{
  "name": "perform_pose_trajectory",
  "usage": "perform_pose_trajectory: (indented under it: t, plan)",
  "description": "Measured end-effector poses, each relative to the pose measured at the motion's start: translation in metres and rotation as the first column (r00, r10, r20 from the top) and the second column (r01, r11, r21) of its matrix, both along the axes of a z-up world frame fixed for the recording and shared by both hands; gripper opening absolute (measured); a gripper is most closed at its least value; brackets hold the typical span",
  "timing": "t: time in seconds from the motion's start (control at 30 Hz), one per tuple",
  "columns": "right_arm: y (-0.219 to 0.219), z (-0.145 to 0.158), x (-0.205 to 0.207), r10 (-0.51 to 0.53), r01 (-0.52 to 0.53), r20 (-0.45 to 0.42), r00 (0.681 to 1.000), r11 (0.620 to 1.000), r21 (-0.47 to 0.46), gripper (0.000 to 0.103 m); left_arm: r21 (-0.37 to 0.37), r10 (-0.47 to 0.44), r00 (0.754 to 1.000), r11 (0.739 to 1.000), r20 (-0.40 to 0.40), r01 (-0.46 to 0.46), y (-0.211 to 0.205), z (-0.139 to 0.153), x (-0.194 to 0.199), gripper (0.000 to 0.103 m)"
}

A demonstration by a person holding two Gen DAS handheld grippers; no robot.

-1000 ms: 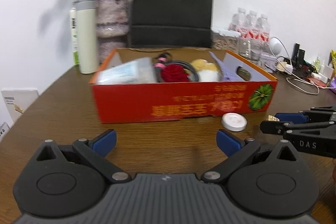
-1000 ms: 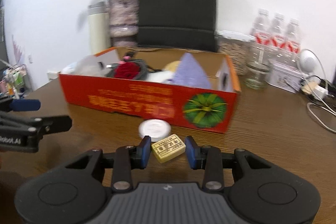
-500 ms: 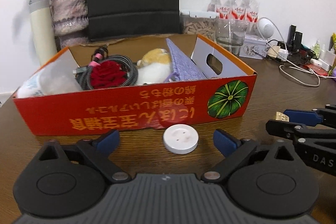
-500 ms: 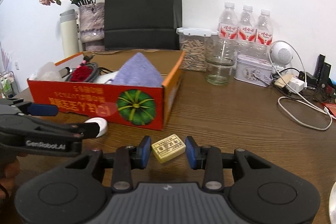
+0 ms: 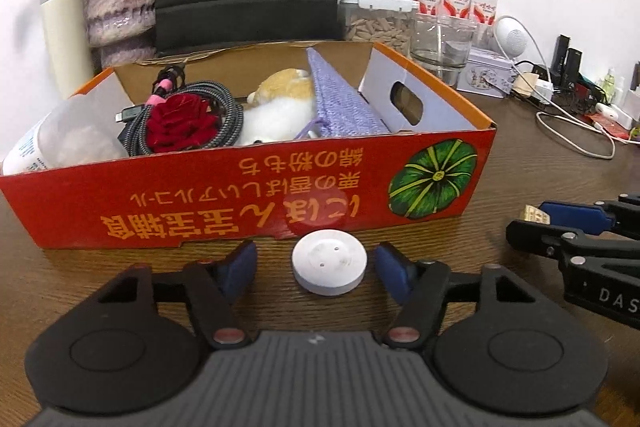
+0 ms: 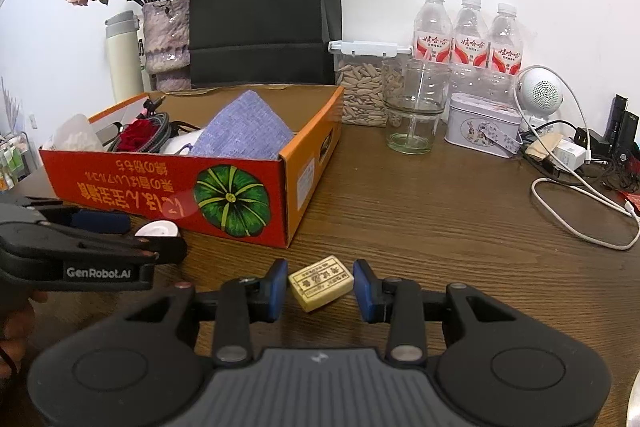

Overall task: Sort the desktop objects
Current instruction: 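Grasp the white round cap with the left gripper while the right gripper holds the block, then lower the white cap and yellow block into the box and open both grippers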

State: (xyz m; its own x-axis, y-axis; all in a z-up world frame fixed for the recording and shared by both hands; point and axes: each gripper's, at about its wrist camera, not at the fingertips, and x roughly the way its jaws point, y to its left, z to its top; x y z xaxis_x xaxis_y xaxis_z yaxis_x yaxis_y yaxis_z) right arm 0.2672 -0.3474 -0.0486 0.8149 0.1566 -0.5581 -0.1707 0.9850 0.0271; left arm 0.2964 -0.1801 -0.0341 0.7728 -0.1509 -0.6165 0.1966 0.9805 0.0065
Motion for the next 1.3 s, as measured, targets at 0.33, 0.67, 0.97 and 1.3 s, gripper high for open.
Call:
perform_pose_trajectory:
  t: [0.33,0.67,0.97,1.3]
  plan:
    - [0.001,-0.001,0.0,-0.027,0.027,0.0,1.0,0.999,-0.019,0.034,-0.027,-0.025,1.0,0.999,0.018,0.026,0.001,0.001,-0.004,0.04]
    - [0.018,0.006,-0.017,-0.036,0.038,0.094,0.995,0.999,-0.02,0.034,-0.036,-0.031,0.991,0.999,0.128,0.036,0.012,0.017,-0.034,0.04]
    - [0.051,0.034,-0.034,-0.008,-0.005,0.186,0.982,0.997,0.072,0.034,-0.108,0.016,0.973,0.994,0.231,0.01,0.042,0.052,-0.047,0.04]
    - [0.076,0.051,0.004,-0.081,0.055,0.24,0.967,0.992,0.111,0.034,-0.098,0.047,0.94,0.995,0.339,-0.014,0.063,0.072,-0.021,0.04]
